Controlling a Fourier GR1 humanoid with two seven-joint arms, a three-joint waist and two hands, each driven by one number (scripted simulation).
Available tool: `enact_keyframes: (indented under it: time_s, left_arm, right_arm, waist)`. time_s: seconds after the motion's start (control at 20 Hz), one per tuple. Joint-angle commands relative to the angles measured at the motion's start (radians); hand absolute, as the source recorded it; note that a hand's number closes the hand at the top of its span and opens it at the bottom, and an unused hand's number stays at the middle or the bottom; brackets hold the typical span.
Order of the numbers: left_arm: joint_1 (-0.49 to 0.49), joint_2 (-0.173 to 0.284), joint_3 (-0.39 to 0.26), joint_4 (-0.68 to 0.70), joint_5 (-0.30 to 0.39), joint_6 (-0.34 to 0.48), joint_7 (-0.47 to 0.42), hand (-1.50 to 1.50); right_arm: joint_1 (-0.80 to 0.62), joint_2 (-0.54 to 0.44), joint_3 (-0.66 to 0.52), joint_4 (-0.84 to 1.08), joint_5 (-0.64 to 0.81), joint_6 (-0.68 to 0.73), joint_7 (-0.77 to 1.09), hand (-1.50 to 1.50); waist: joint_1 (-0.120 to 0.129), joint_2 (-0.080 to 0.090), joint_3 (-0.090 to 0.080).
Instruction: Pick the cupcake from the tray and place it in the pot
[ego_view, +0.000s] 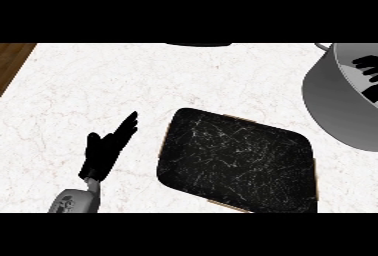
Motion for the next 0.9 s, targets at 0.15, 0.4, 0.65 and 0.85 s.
enact_keyframes:
  time_s: [0.15,0.4,0.65,0.85]
  left_arm:
    - [-0.008,0.003,0.021,0.044,-0.005,0.009,-0.027,0.00]
    - [0.046,0.018,0.011,-0.009,-0.004,-0.007,-0.030,0.00]
    - [-0.003,0.011,0.026,0.029,-0.007,0.004,-0.015,0.00]
    - [0.004,-0.023,0.011,0.021,-0.023,0.032,-0.016,0.00]
  right_arm:
    - [-0.028,0.065,-0.252,-0.057,-0.235,-0.220,-0.146,-1.50]
    - [-0.029,-0.049,-0.398,-0.047,-0.342,-0.311,-0.170,-1.50]
    - [0.026,-0.148,-0.515,-0.036,-0.445,-0.258,-0.293,-1.50]
    - [0.048,-0.209,-0.579,-0.025,-0.509,-0.189,-0.332,-1.50]
  waist:
    - [-0.027,-0.002,0.000]
    - [-0.020,-0.006,-0.001]
    - [-0.034,-0.004,-0.001]
    - [-0.034,-0.009,-0.002]
